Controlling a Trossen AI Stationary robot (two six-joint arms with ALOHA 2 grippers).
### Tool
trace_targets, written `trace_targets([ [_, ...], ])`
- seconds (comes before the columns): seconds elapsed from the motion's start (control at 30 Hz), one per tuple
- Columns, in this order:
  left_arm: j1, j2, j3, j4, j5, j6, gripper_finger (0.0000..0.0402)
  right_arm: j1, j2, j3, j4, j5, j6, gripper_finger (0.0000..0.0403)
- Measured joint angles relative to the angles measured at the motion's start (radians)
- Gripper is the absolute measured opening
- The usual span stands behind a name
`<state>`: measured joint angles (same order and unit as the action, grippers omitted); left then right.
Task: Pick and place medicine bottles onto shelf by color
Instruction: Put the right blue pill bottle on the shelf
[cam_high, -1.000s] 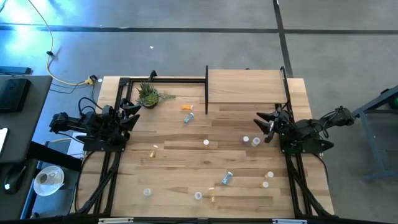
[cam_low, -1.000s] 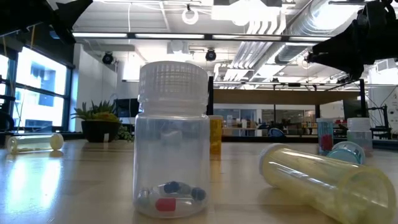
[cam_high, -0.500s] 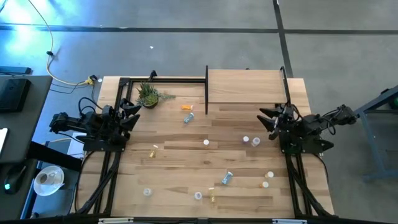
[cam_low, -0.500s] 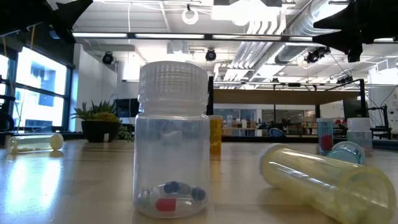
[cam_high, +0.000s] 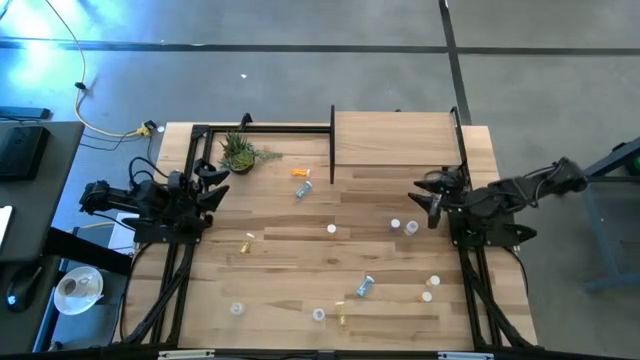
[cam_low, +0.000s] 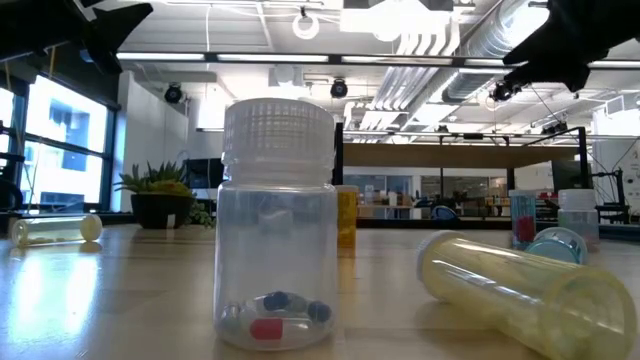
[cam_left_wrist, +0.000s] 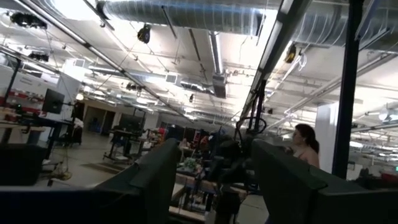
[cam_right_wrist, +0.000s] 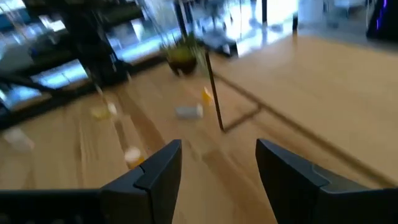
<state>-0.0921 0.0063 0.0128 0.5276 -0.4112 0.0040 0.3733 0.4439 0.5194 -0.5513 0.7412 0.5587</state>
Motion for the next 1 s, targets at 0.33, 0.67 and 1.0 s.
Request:
trace_targets([
  [0.33, 0.000, 0.000, 0.000, -0.016, -0.001, -0.027, 0.0197, -0.082, 0.216, 0.077, -0.104, -0.182, 0.099, 0.0197],
  [0.67, 0.000, 0.000, 0.000, -0.016, -0.001, -0.027, 0.0197, -0.182, 0.384, 0.077, -0.097, -0.338, 0.301, 0.0197],
  [1.0, 0.000, 0.000, 0.000, -0.044, 0.000, -0.033, 0.0197, -0.205, 0.504, 0.077, -0.073, -0.480, 0.323, 0.0197],
])
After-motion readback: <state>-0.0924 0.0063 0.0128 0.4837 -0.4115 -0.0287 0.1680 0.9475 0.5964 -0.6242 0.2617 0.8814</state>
